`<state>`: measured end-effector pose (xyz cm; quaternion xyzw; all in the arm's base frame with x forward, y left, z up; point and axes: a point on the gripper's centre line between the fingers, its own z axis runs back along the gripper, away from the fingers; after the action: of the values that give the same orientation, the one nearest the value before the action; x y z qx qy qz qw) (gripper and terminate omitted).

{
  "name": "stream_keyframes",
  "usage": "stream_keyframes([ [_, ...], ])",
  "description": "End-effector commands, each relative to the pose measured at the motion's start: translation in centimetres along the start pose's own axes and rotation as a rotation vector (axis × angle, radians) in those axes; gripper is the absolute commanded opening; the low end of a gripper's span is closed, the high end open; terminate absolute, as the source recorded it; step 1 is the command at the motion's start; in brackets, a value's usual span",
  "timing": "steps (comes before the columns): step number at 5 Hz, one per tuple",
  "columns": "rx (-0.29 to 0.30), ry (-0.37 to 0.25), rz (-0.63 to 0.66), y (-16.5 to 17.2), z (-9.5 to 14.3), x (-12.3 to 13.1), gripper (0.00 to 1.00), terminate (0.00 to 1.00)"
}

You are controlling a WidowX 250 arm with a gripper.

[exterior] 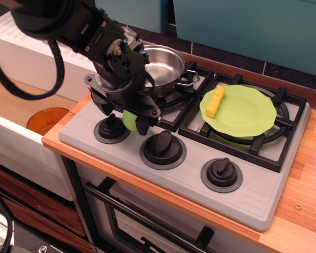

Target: Put fry on plate and smallpear in pot or pan on stove

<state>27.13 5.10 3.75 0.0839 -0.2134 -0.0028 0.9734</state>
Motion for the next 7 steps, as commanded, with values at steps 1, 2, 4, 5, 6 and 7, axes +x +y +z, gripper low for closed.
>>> stream_keyframes([
  [1,-0.024,-0.051,-0.004,-0.3,-1.2,1.5,1.0,0.0],
  [2,-0.038,-0.034,-0.005,0.1,-1.1,1.8,0.0,0.0],
  [4,-0.016,0.018,-0.023,1.1,1.6,2.3,0.0,0.0],
  [5,0.02,0.06,-0.047,2.2,4.8,3.2,0.0,0.0],
  [6,0.049,0.094,-0.073,3.2,7.2,4.8,0.0,0.0],
  [7,0.063,0.102,-0.108,4.5,7.8,7.5,0.0,0.0],
])
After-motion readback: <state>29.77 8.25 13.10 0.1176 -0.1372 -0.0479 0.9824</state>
